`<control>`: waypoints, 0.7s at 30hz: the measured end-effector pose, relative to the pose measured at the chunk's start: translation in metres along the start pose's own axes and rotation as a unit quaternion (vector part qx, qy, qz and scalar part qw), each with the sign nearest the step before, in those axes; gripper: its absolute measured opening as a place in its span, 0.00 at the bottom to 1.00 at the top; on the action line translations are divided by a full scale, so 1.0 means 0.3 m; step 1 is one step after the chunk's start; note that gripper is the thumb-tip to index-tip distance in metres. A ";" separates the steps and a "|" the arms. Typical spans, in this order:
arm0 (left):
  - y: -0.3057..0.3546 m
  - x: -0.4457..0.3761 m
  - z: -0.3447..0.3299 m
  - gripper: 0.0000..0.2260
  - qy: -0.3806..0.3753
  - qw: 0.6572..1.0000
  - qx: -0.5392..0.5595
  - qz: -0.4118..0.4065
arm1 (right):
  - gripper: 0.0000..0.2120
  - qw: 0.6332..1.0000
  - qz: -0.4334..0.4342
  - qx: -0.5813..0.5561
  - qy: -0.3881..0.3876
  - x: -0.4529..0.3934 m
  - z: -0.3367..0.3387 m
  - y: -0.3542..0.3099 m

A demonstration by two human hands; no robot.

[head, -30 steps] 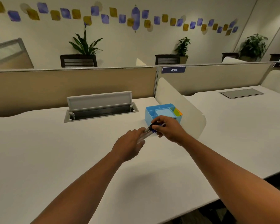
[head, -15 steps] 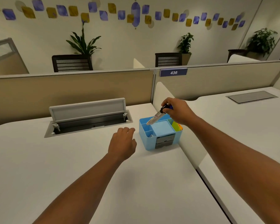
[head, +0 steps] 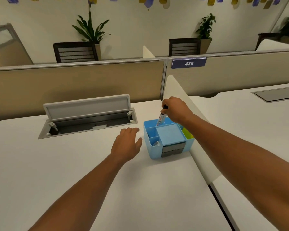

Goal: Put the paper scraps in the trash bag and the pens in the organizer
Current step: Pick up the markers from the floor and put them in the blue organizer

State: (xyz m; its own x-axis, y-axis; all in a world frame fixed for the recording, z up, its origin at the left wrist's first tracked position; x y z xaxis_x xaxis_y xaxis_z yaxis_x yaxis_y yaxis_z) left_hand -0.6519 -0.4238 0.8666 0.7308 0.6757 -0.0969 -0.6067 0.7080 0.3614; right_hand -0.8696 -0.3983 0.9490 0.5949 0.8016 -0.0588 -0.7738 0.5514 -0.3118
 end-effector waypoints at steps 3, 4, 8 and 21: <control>0.002 -0.026 -0.001 0.23 0.003 1.000 0.005 0.006 | 0.10 1.000 -0.009 0.006 -0.016 -0.017 -0.032 0.006; 0.002 -0.029 -0.002 0.23 0.002 1.000 0.006 0.007 | 0.10 1.000 -0.012 0.005 -0.019 -0.021 -0.043 0.008; -0.012 -0.020 -0.012 0.22 -0.002 1.000 0.002 0.012 | 0.11 0.999 -0.028 -0.008 -0.033 -0.028 -0.094 0.021; -0.073 0.076 -0.012 0.22 0.008 0.999 0.007 0.034 | 0.20 0.999 0.021 0.036 0.013 0.064 -0.119 0.029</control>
State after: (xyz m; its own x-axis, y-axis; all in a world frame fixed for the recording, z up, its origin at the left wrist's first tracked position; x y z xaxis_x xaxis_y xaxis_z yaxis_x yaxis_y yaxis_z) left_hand -0.6232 -0.4232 0.8532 0.6828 0.7256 -0.0856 -0.6503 0.6570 0.3815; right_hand -0.8571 -0.3865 0.9113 0.5659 0.8191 -0.0946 -0.8114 0.5329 -0.2400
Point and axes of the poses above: each hand's wrist, its own x-axis away from the middle knuckle, its own z-axis out of the back of the hand, y = z × x, the point moved 2 cm from there along -x, towards the middle knuckle, and after that the axes turned 14 degrees about -z, right-handed, at the moved point
